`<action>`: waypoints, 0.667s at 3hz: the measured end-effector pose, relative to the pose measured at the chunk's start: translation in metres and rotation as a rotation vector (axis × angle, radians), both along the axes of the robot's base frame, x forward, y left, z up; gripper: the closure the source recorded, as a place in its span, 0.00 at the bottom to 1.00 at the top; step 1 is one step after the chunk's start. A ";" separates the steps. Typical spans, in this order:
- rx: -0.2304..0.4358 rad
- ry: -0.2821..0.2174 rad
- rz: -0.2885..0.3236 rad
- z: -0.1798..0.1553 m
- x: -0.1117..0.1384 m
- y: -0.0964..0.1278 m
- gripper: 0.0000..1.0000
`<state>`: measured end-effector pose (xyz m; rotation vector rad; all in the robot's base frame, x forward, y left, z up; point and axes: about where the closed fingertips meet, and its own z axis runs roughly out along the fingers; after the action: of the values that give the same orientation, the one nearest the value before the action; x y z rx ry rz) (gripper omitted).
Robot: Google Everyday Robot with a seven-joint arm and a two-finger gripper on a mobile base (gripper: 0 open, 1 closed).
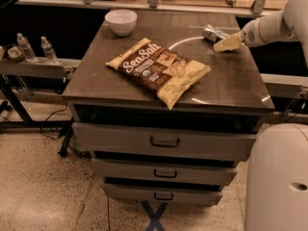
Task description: Move redbull can near brown chip bag
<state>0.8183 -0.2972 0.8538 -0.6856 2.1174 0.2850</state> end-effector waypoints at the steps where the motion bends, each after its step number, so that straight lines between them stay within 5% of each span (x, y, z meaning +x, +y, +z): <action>1: 0.024 0.001 0.013 0.000 0.001 0.005 0.63; 2: 0.027 -0.018 0.079 0.014 -0.009 0.017 0.94</action>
Offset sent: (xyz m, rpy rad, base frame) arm -0.0131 0.0086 0.0271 0.0180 -0.0370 0.0960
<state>0.8094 -0.2805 0.8683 -0.7537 2.0685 0.3490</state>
